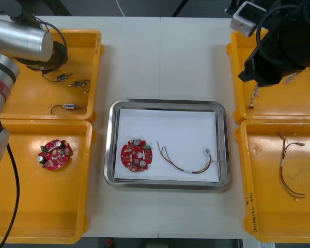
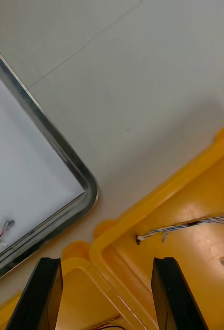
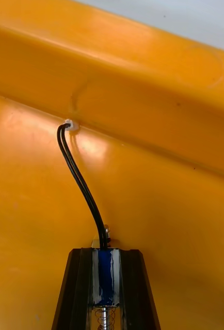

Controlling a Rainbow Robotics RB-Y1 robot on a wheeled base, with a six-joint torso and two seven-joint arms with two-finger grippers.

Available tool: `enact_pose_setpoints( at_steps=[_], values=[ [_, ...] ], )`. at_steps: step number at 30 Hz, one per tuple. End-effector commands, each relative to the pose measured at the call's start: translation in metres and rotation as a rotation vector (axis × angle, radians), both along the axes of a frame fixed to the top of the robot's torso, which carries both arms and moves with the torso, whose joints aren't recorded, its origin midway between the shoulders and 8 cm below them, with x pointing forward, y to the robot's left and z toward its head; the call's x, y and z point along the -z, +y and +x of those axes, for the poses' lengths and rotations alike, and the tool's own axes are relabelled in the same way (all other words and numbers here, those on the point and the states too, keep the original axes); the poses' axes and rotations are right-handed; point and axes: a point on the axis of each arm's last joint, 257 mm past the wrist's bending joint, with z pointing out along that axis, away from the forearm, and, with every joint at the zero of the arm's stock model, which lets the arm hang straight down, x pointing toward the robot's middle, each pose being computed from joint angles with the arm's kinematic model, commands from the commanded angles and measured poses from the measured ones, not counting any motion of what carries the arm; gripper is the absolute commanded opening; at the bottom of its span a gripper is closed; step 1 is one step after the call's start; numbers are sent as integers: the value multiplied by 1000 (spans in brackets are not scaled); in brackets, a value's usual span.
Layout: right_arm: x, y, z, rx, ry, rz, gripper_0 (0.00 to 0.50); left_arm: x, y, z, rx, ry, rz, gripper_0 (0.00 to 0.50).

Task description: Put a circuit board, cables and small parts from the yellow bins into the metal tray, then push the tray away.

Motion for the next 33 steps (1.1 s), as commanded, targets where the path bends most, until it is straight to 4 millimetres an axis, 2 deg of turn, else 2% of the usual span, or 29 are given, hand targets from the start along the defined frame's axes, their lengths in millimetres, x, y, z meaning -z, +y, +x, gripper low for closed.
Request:
enact_pose_setpoints(
  at_steps=[1, 4, 10, 13, 18, 21, 27, 33],
  values=[
    [-45, -27, 18, 123, -73, 62, 500, -38, -9, 2, -26, -31, -50, 0],
    [-56, -45, 25, 181, -100, 88, 500, -52, -7, -4, -23, -18, -52, 0],
    [-74, -91, 39, 326, -136, 125, 500, -84, 1, -17, -16, -3, -41, 1],
    [-80, -107, 46, 378, -140, 138, 500, -95, 5, -26, -12, 14, -38, 1],
    [-94, -134, 54, 478, -163, 170, 500, -109, -1, -37, 1, 35, -45, 0],
    [-102, -150, 57, 537, -174, 201, 500, -116, -7, -48, 12, 59, -46, 0],
    [-105, -181, 63, 647, -153, 260, 500, -133, -31, -69, 54, 92, -56, 0],
    [-90, -210, 69, 760, -80, 293, 500, -143, -59, -98, 96, 118, -74, 0]
  ],
)
